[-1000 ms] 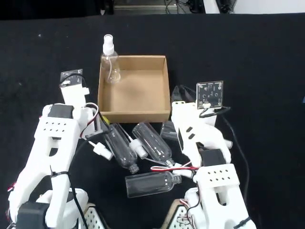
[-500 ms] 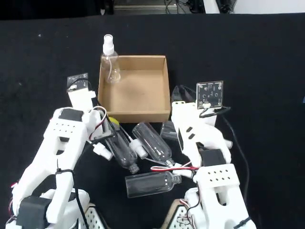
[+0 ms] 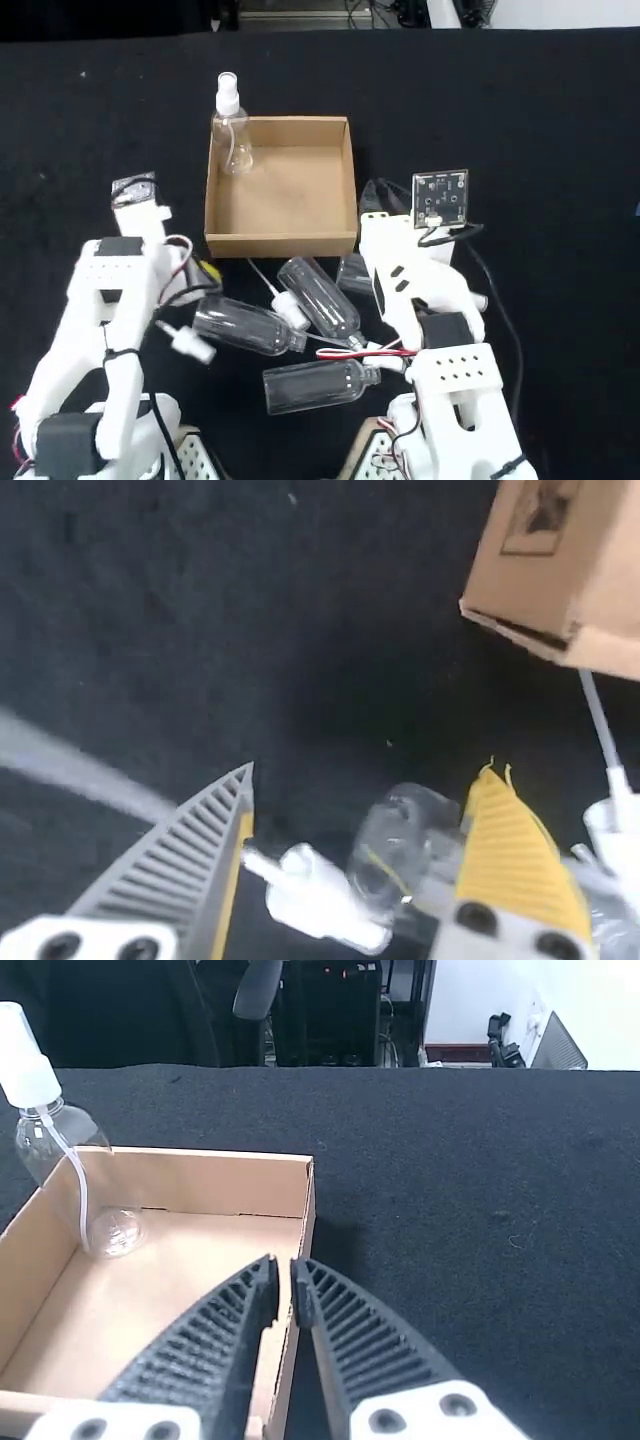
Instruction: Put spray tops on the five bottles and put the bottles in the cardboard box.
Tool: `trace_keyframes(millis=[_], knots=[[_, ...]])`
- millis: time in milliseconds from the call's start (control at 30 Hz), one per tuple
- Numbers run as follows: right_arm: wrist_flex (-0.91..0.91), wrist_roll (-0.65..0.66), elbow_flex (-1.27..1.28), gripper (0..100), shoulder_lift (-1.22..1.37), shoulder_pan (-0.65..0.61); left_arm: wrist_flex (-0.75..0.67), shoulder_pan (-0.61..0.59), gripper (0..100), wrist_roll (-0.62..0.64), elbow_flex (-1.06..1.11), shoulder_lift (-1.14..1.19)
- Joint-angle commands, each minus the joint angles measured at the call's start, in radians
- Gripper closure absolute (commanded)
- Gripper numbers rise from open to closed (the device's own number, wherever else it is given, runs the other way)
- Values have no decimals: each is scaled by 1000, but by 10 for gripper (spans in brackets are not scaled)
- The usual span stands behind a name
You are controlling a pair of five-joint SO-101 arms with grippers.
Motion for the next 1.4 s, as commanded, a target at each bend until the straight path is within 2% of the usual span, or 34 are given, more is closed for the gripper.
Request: trace_keyframes(millis=[0,133,300,400,533,633,867,933,1033,1133,1200,1367], knots=[[-28,-2,-2,987,-10,26,31,-59,683,-238,-90,-11],[-26,-2,-2,987,-10,26,28,-64,685,-417,-104,-11],[-28,-2,-2,987,-10,26,44,-56,760,-443,-219,-11],[-28,-2,-2,987,-10,26,169,-36,758,-523,-329,-9],[-29,-2,-4,987,-10,32,407,47,758,-799,-437,-9],[-29,-2,-10,987,-10,81,514,134,757,-953,-440,-5],[-60,-2,-7,987,-10,149,529,297,753,-971,-360,-11],[-63,-2,-5,987,-10,149,489,321,752,-971,-328,-9],[-64,-2,-5,987,-10,150,391,334,748,-971,-252,-11],[-64,-2,-5,987,-10,150,318,334,686,-971,-200,-11],[-64,-2,-5,987,-10,150,304,328,657,-979,-193,-11],[-64,-2,-5,987,-10,150,296,331,664,-1042,-183,2]])
